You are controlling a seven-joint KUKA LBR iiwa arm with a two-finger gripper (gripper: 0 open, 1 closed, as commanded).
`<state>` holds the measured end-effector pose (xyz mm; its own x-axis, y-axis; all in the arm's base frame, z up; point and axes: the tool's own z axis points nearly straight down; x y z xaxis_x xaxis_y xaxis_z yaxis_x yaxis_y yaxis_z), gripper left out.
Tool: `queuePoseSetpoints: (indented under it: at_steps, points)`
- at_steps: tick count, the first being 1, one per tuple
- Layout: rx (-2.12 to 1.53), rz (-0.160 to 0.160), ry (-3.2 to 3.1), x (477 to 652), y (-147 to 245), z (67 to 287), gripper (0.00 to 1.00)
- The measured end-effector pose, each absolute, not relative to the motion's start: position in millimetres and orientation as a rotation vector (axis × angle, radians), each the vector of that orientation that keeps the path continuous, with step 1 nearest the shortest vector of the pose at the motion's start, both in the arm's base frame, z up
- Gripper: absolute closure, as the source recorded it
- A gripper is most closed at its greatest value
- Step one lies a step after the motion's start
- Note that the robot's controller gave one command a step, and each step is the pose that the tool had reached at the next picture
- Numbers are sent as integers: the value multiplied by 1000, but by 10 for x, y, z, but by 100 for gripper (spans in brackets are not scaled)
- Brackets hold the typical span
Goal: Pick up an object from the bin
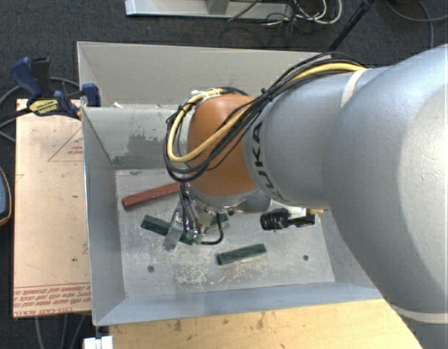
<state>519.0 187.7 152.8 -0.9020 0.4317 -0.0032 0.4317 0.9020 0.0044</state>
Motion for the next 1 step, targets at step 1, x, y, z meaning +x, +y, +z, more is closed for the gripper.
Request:
queuePoseSetpoints:
  at_steps: [1]
  points:
    - [691, 5, 3061, 5200, 1882, 1758, 100]
